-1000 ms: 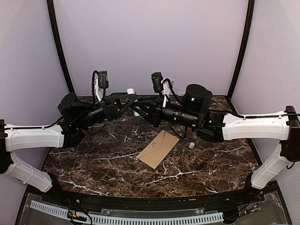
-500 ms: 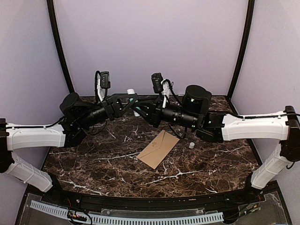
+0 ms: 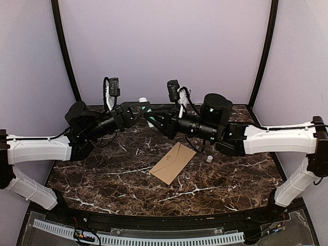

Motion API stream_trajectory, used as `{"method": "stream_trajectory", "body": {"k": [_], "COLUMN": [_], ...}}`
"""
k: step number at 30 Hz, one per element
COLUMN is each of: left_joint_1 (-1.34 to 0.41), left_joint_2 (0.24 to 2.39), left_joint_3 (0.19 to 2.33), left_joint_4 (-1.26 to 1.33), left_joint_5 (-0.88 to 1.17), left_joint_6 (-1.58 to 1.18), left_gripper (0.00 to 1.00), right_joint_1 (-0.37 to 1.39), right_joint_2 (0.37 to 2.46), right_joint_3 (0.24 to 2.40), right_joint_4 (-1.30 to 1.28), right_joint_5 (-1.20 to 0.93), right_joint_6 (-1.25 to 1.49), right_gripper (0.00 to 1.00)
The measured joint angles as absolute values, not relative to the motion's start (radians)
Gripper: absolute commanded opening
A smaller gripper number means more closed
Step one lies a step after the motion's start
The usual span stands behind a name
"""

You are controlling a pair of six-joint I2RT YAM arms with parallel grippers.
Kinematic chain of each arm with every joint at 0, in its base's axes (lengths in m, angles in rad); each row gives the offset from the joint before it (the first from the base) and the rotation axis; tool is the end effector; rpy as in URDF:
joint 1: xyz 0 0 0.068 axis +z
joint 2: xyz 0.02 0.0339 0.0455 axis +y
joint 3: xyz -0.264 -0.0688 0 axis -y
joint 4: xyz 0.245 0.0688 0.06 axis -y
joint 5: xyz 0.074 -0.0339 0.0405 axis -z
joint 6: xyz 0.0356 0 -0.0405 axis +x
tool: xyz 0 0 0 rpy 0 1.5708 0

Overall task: Place the letter into the envelope and seal it
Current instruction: Pick up the solid glue from the center of the board, then screw the solid glue.

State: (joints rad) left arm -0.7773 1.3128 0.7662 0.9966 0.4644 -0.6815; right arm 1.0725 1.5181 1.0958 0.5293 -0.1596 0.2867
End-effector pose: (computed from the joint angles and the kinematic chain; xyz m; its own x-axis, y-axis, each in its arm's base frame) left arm 0.1944 -0.2137 0.3387 -0.3353 -0.4602 -0.8220 0.9056 0.0831 -0.4159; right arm 0.1684 0.3213 0.3431 -0.2176 0.1842 -0.9585 -0.9187 0.2929 0.2649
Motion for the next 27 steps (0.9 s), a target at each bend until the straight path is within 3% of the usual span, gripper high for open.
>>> {"method": "stream_trajectory", "body": {"k": [2,4,6,8,16,22,27], "left_joint_1": [-0.777,-0.778,-0.778,-0.778,-0.778,-0.777,-0.777], "left_joint_2": [1.313,1.312,1.312,1.312,1.309,1.309,1.309], "left_joint_3": [0.766,0.766,0.766,0.766,0.766,0.766,0.767], "left_joint_4": [0.995,0.997,0.991,0.987,0.973,0.972,0.984], "left_joint_5": [0.467,0.468,0.468,0.468,0.498,0.546,0.578], "left_joint_6": [-0.682,-0.687,-0.688,-0.686,-0.665,-0.666,-0.671], "left_gripper": [0.0,0.0,0.0,0.0,0.0,0.0,0.0], "right_joint_1": [1.073,1.071,1.061,1.046,0.948,0.945,0.947], "right_joint_2": [1.516,1.509,1.494,1.47,1.423,1.497,1.555], "right_joint_3": [1.094,1.085,1.069,1.044,0.999,1.042,1.043], "right_joint_4": [0.527,0.523,0.523,0.525,0.514,0.503,0.552], "right_joint_5": [-0.16,-0.159,-0.163,-0.181,-0.391,-0.61,-0.704], "right_joint_6": [0.286,0.295,0.307,0.321,0.392,0.447,0.505], "right_gripper": [0.52,0.68,0.78,0.81,0.73,0.61,0.45]}}
